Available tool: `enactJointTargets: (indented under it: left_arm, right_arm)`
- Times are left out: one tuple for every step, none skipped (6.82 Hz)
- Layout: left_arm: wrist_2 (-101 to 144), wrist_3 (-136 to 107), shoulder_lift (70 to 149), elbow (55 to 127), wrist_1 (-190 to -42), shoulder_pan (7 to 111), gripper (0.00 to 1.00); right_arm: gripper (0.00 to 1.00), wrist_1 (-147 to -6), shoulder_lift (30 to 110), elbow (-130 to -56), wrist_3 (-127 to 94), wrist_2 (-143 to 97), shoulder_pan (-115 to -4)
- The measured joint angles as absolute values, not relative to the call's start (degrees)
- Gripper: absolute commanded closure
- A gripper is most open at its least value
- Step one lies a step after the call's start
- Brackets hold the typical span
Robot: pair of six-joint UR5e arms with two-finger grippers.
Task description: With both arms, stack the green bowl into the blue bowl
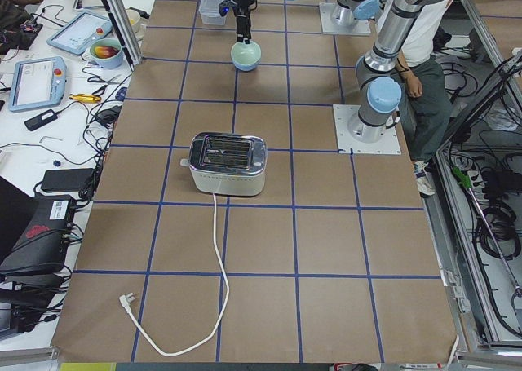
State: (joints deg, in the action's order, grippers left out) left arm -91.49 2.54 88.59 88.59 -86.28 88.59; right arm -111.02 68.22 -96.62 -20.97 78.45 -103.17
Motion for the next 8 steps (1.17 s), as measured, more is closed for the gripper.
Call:
enactJointTargets:
  left_arm:
    - [-91.5,2.5,88.6,88.6,-86.2,88.6,0.0]
    - [-91.5,2.5,88.6,88.6,-86.2,88.6,0.0]
    - [-91.5,2.5,88.6,88.6,-86.2,88.6,0.0]
    - [-91.5,2.5,88.6,88.6,-86.2,88.6,0.0]
    - [-91.5,2.5,88.6,88.6,-86.2,88.6,0.0]
    - [-91.5,2.5,88.6,88.5,-86.2,88.6,0.0]
    - [-91.5,2.6,88.7,88.4,-86.1,88.6,0.0]
    - [-91.5,2.7,88.9,88.1,-85.7,88.6,0.0]
  right_arm:
    - [0.0,-108.3,69.8,-94.4,-20.7,79.5,-102.5]
    - [0.0,-102.6,72.3,-91.3,-20.6,81.0,-102.0]
    - [0.0,-95.0,75.4,-87.4,-20.2,82.0,-101.7]
    - [0.0,-89.8,78.4,-84.7,-18.9,83.9,-101.6]
    - [0.0,-87.4,81.7,-84.1,-16.1,87.3,-101.6]
    - [0.0,-86.9,85.5,-86.0,-12.8,89.5,-101.5]
    - [0.0,-88.0,88.4,-88.7,-10.8,90.4,-101.3]
    - [0.0,-89.3,89.8,-90.1,-9.0,90.8,-100.1]
